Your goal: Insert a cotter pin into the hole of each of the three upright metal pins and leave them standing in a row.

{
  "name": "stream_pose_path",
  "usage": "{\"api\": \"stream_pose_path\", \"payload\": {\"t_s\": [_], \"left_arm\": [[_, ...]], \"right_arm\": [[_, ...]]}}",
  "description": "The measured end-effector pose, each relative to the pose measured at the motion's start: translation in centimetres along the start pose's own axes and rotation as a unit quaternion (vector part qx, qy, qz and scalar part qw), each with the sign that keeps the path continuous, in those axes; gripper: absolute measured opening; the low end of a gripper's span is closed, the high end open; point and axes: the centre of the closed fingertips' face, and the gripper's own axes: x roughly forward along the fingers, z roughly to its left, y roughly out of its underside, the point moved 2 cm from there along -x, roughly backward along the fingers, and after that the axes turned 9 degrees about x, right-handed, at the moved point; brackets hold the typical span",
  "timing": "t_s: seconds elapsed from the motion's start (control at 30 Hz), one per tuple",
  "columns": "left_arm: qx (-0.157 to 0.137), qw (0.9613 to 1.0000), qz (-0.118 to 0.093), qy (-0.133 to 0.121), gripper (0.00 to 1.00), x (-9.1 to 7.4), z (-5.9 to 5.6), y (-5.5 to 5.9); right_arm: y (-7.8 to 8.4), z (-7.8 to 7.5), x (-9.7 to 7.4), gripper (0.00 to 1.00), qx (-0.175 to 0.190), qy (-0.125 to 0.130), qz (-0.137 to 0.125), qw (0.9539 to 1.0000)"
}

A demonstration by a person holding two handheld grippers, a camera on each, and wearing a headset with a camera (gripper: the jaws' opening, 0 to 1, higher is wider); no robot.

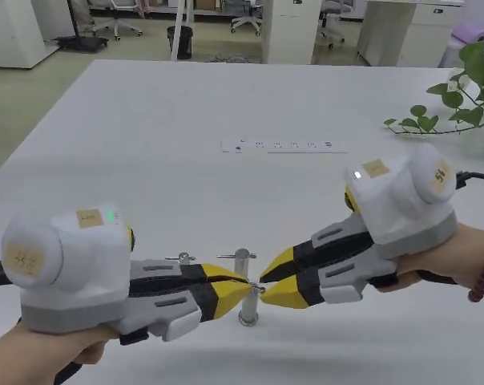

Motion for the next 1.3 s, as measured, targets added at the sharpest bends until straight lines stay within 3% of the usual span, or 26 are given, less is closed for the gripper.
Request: {"api": "stream_pose_path", "payload": {"t_s": [0.13,0.5,1.3], "left_arm": [[0.005,0.9998,-0.005,0.017,0.00,0.0,-0.6,-0.2],[0.021,0.9989,-0.012,0.040,0.00,0.0,-1.6,-0.2],[0.026,0.9982,-0.013,0.053,0.01,-0.1,-2.0,0.1]], "right_arm": [[0.1,0.6,0.0,0.15,-0.002,-0.022,-0.001,0.9998],[0.3,1.5,0.3,0.12,-0.004,-0.051,0.000,0.9987],[0.7,2.0,0.3,0.04,-0.028,-0.066,0.017,0.9973]]}}
